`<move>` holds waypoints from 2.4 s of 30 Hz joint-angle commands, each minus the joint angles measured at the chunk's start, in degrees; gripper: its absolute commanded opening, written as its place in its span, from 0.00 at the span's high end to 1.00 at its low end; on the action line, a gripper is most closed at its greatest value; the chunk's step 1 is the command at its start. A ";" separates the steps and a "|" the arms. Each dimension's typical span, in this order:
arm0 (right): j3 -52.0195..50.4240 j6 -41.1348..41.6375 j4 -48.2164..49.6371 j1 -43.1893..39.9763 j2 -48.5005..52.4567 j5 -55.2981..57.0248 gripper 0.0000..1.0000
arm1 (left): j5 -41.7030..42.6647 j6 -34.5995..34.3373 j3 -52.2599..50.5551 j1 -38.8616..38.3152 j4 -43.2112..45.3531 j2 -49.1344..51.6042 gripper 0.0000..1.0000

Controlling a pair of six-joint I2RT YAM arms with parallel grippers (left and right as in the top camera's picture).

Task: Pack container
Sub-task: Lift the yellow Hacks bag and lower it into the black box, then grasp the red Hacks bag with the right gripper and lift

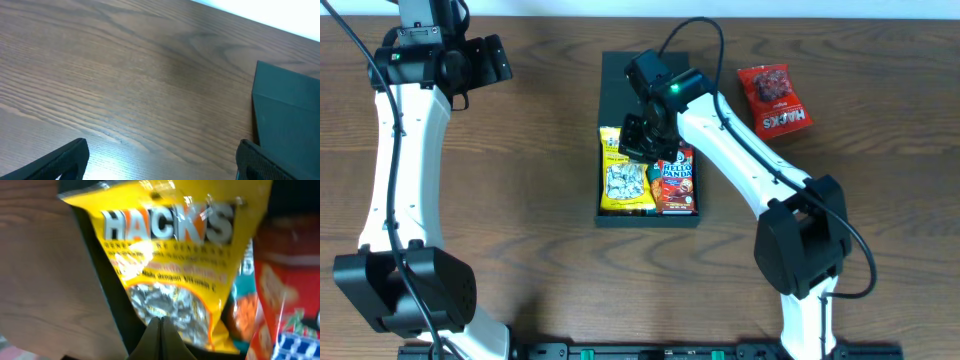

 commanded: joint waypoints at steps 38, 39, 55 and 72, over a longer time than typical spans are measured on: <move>9.05 -35.21 7.61 -35.69 -1.64 8.57 0.20 | 0.20 -0.87 0.76 0.22 -1.18 0.96 0.05; 9.05 -35.19 8.00 -37.62 0.04 5.81 0.18 | 0.17 -0.85 0.76 0.22 -1.18 0.96 0.05; 9.05 -35.12 16.11 -45.00 17.31 -7.78 0.13 | 0.20 -0.87 0.76 0.17 -1.66 0.96 0.05; 9.05 -35.19 15.65 -43.17 20.04 -13.05 0.82 | 0.20 -0.87 0.76 0.13 -1.64 0.96 0.05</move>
